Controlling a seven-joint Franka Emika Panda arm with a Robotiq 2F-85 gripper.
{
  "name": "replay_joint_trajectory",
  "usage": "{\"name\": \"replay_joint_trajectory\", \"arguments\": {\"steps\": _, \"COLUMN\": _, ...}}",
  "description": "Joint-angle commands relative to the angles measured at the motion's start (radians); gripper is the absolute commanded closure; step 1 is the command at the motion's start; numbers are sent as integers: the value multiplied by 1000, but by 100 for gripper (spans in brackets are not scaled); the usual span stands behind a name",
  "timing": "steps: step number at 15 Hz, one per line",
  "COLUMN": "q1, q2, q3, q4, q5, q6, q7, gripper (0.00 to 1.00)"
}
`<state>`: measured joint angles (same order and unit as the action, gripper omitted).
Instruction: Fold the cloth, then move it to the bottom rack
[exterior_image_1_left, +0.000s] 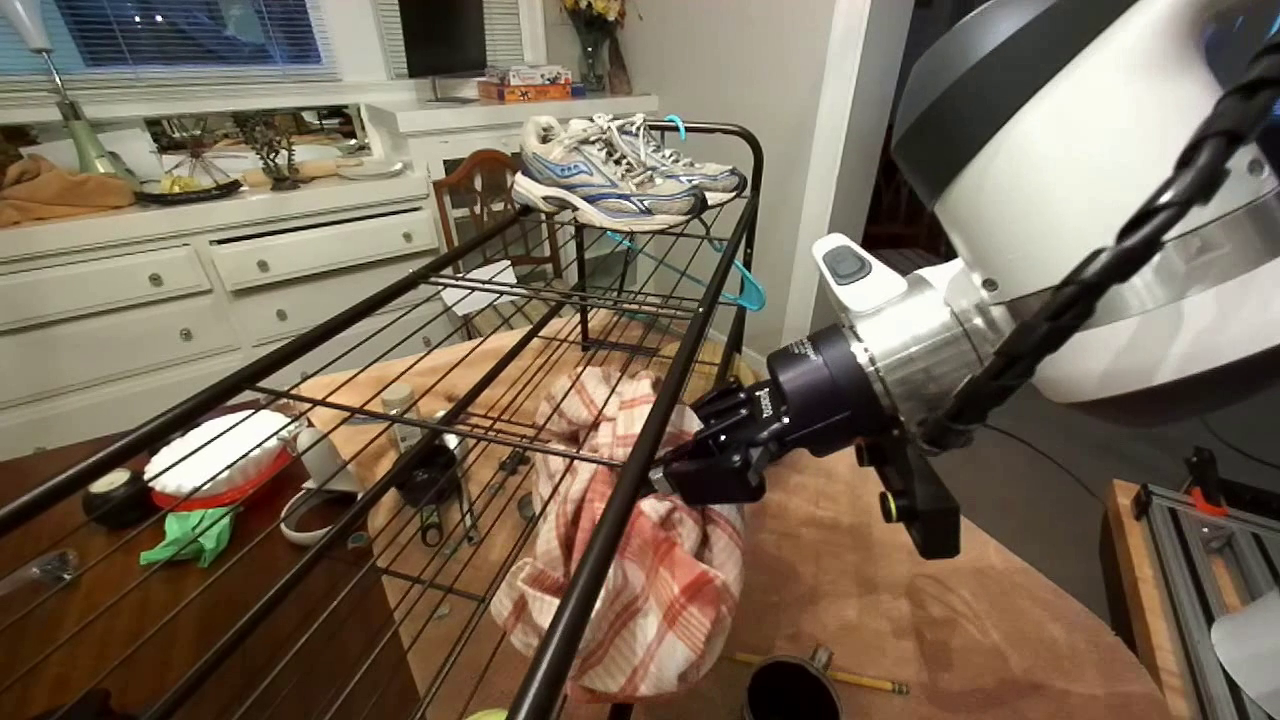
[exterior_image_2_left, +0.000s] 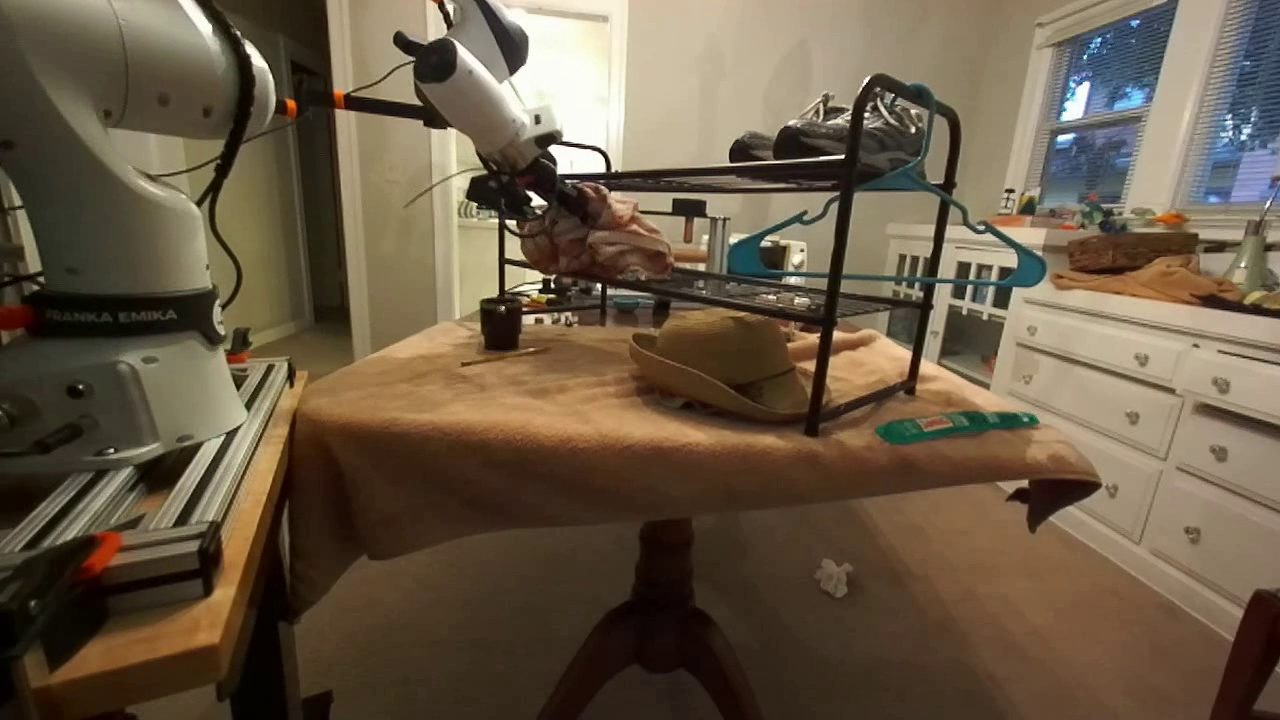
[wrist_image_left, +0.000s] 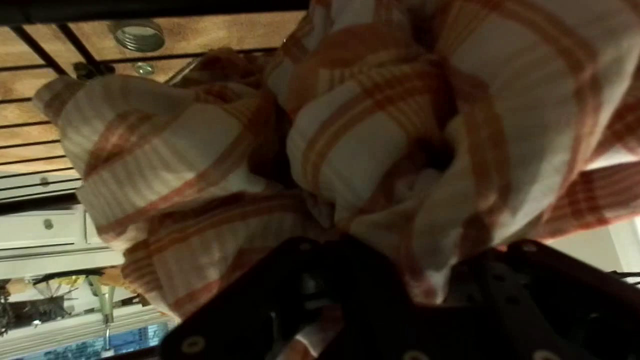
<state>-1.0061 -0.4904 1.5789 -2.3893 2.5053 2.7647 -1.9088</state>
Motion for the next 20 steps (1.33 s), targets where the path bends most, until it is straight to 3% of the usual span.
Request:
{"name": "replay_joint_trajectory", "arguments": {"steps": 1, "q1": -114, "q2": -239, "q3": 71, "q4": 70, "q5": 18, "q6": -100, "q7": 132, "gripper": 93}}
{"name": "replay_joint_trajectory", "arguments": {"steps": 5, "q1": -153, "q2": -395, "q3": 95, "q4": 115, "q5": 18, "q6": -118, "q7": 256, "gripper": 93}}
{"name": "replay_joint_trajectory", "arguments": {"steps": 6, "q1": -154, "q2": -417, "q3": 107, "q4": 116, "q5": 18, "q6": -120, "q7": 271, "gripper": 49}}
{"name": "replay_joint_trajectory", "arguments": {"steps": 8, "q1": -145, "q2": -450, "q3": 120, "q4": 120, "q5": 14, "q6": -112, "q7": 301, "gripper": 42}}
{"name": "replay_joint_trajectory", "arguments": {"steps": 13, "q1": -111, "q2": -529, "q3": 120, "q4": 105, "q5": -2, "q6": -129, "q7": 416, "gripper": 3}}
{"name": "replay_joint_trajectory", "arguments": {"steps": 17, "q1": -83, "q2": -550, "q3": 115, "q4": 61, "q5": -36, "q6": -125, "q7": 524, "gripper": 0}}
{"name": "replay_joint_trajectory", "arguments": {"steps": 20, "q1": -55, "q2": -498, "q3": 85, "q4": 6, "q5": -152, "q6": -145, "q7": 638, "gripper": 0}}
